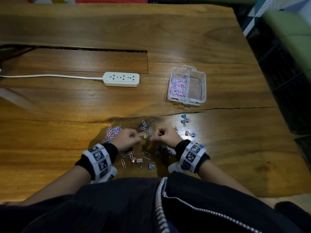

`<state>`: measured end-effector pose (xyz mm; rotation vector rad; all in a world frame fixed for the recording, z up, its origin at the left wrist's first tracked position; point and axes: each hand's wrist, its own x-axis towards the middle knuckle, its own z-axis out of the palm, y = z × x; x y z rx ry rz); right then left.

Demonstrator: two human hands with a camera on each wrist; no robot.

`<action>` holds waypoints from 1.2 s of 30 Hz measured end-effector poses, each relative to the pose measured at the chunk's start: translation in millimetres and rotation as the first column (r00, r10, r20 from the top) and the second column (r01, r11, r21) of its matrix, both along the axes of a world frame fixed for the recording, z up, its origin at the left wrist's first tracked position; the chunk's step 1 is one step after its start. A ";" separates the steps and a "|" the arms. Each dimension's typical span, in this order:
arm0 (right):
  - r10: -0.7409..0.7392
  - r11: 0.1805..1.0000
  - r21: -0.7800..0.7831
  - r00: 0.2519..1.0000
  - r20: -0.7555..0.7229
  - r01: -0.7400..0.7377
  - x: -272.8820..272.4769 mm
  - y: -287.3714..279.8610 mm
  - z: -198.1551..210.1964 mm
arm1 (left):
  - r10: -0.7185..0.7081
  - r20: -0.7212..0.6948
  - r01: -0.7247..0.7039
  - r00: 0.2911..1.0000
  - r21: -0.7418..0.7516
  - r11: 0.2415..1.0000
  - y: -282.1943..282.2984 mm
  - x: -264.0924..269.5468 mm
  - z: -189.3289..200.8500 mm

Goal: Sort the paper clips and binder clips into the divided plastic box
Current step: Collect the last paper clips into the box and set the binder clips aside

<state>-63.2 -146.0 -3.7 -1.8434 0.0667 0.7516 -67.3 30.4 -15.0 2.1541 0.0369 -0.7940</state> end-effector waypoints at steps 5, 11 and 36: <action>-0.102 0.944 0.292 0.976 -0.191 0.156 0.2 -15.4 3.6 | 0.290 -0.432 -0.489 0.854 -0.477 0.730 15.8 5.3 5.6; -0.042 0.915 0.368 0.946 -0.323 0.166 -1.8 -15.1 -5.5 | -0.124 -0.102 0.111 0.987 -0.121 0.986 22.2 -5.6 9.0; 0.646 0.639 -0.630 0.753 0.125 -0.443 -12.1 21.2 -15.7 | 0.173 -0.047 -0.180 0.984 -0.228 0.957 17.5 7.7 8.2</action>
